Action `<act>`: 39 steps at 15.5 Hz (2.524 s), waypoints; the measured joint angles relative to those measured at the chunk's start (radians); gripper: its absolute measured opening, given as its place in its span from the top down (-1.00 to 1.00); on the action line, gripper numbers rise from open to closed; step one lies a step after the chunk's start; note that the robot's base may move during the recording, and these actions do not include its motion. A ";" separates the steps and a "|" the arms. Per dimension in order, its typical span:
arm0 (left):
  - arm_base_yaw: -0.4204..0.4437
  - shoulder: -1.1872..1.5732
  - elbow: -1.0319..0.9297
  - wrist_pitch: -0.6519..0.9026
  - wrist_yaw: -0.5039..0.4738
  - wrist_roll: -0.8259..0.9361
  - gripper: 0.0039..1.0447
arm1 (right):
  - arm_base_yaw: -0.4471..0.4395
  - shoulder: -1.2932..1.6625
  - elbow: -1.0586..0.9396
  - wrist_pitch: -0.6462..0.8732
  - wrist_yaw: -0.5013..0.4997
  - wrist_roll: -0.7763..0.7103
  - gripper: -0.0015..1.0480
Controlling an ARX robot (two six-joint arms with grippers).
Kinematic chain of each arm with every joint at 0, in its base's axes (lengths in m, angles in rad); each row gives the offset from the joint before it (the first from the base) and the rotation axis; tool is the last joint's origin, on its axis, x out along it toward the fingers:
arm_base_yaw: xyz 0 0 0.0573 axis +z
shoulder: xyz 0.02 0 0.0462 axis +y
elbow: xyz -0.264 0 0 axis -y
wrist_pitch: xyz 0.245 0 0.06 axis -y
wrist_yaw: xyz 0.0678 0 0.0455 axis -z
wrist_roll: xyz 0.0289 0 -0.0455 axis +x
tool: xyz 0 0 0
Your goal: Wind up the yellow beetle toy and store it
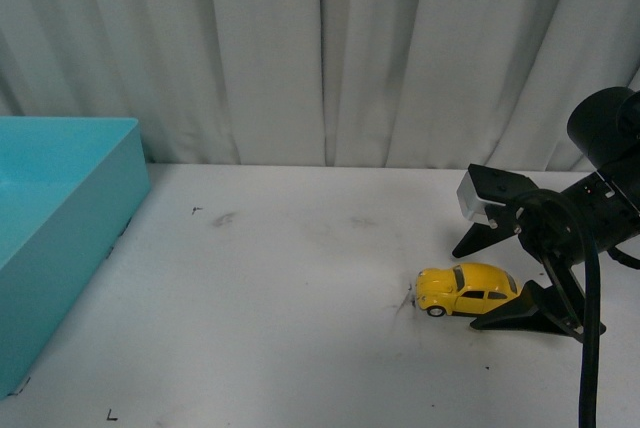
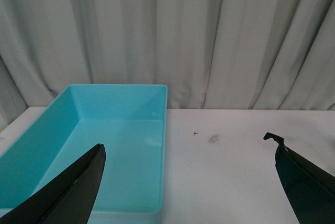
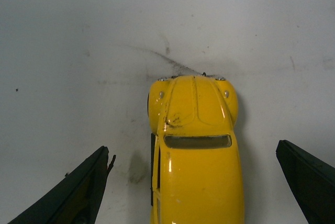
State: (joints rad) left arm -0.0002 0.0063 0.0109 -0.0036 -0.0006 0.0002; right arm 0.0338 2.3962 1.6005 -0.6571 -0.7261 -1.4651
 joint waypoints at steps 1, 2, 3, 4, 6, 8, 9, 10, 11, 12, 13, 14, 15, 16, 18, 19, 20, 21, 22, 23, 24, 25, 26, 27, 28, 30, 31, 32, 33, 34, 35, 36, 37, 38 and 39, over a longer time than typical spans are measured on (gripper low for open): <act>0.000 0.000 0.000 0.000 0.000 0.000 -0.88 | 0.001 0.000 0.000 0.005 0.001 0.004 -0.87; 0.000 0.000 0.000 0.000 0.000 0.000 -0.88 | 0.006 0.000 0.000 0.008 0.000 0.008 -0.87; 0.000 0.000 0.000 0.000 0.000 0.000 -0.88 | 0.008 0.000 0.000 0.013 0.004 0.015 -0.87; 0.000 0.000 0.000 0.000 0.000 0.000 -0.88 | 0.013 0.003 0.000 0.019 0.013 0.025 -0.87; 0.000 0.000 0.000 0.000 0.000 0.000 -0.88 | 0.014 0.005 0.000 0.021 0.027 0.033 -0.35; 0.000 0.000 0.000 0.000 0.000 0.000 -0.88 | 0.012 0.005 -0.001 0.018 0.031 0.031 0.21; 0.000 0.000 0.000 0.000 0.000 0.000 -0.88 | -0.008 0.003 -0.018 0.022 0.027 -0.006 0.21; 0.000 0.000 0.000 0.000 0.000 0.000 -0.88 | -0.056 -0.016 -0.062 0.029 0.022 -0.073 0.21; 0.000 0.000 0.000 0.000 0.000 0.000 -0.88 | -0.084 -0.029 -0.092 0.032 0.019 -0.106 0.21; 0.000 0.000 0.000 0.000 0.000 0.000 -0.88 | -0.102 -0.031 -0.101 0.030 0.015 -0.126 0.21; 0.000 0.000 0.000 0.000 0.000 0.000 -0.88 | -0.119 -0.036 -0.114 0.032 0.010 -0.140 0.22; 0.000 0.000 0.000 0.000 0.000 0.000 -0.88 | -0.124 -0.037 -0.118 0.031 0.010 -0.147 0.22; 0.000 0.000 0.000 0.000 0.000 0.000 -0.88 | -0.129 -0.040 -0.123 0.032 0.010 -0.152 0.21; 0.000 0.000 0.000 0.000 0.000 0.000 -0.88 | -0.135 -0.042 -0.129 0.036 0.009 -0.156 0.22; 0.000 0.000 0.000 0.000 0.000 0.000 -0.88 | -0.148 -0.048 -0.142 0.040 0.005 -0.164 0.22; 0.000 0.000 0.000 0.000 0.000 0.000 -0.88 | -0.163 -0.055 -0.161 0.047 0.002 -0.179 0.22; 0.000 0.000 0.000 0.000 0.000 0.000 -0.88 | -0.180 -0.062 -0.177 0.048 0.000 -0.193 0.22; 0.000 0.000 0.000 0.000 0.000 0.000 -0.88 | -0.198 -0.068 -0.192 0.055 -0.002 -0.209 0.22; 0.000 0.000 0.000 0.000 0.000 0.000 -0.88 | -0.204 -0.070 -0.197 0.055 -0.001 -0.216 0.22; 0.000 0.000 0.000 0.000 0.000 0.000 -0.88 | -0.214 -0.076 -0.205 0.055 0.000 -0.224 0.22; 0.000 0.000 0.000 0.000 0.000 0.000 -0.88 | -0.227 -0.080 -0.216 0.055 0.005 -0.232 0.22; 0.000 0.000 0.000 0.000 0.000 0.000 -0.88 | -0.246 -0.087 -0.227 0.050 0.007 -0.239 0.22; 0.000 0.000 0.000 0.000 0.000 0.000 -0.88 | -0.264 -0.091 -0.235 0.045 0.007 -0.244 0.22; 0.000 0.000 0.000 0.000 0.000 0.000 -0.88 | -0.279 -0.095 -0.241 0.043 0.008 -0.250 0.22; 0.000 0.000 0.000 0.000 0.000 0.000 -0.88 | -0.287 -0.097 -0.244 0.040 0.008 -0.254 0.22; 0.000 0.000 0.000 0.000 0.000 0.000 -0.88 | -0.291 -0.107 -0.256 0.040 0.012 -0.257 0.22; 0.000 0.000 0.000 0.000 0.000 0.000 -0.88 | -0.290 -0.108 -0.259 0.043 0.013 -0.257 0.22; 0.000 0.000 0.000 0.000 0.000 0.000 -0.88 | -0.290 -0.108 -0.259 0.046 0.012 -0.258 0.10; 0.000 0.000 0.000 0.000 0.000 0.000 -0.88 | -0.289 -0.106 -0.267 0.051 0.045 -0.261 -0.12; 0.000 0.000 0.000 0.000 0.000 0.000 -0.88 | -0.290 -0.100 -0.275 0.050 0.034 -0.263 -0.29; 0.000 0.000 0.000 0.000 0.000 0.000 -0.88 | -0.290 -0.100 -0.277 0.051 0.031 -0.262 -0.50; 0.000 0.000 0.000 0.000 0.000 0.000 -0.88 | -0.290 -0.100 -0.277 0.052 0.030 -0.261 -0.71; 0.000 0.000 0.000 0.000 0.000 0.000 -0.88 | -0.290 -0.100 -0.277 0.052 0.029 -0.260 -0.90; 0.000 0.000 0.000 0.000 0.000 0.000 -0.88 | -0.290 -0.100 -0.277 0.051 0.028 -0.260 -0.87; 0.000 0.000 0.000 0.000 0.000 0.000 -0.88 | -0.290 -0.100 -0.277 0.051 0.028 -0.260 -0.86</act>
State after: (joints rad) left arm -0.0002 0.0063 0.0109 -0.0036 -0.0006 0.0002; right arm -0.2565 2.2959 1.3235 -0.6056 -0.6979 -1.7252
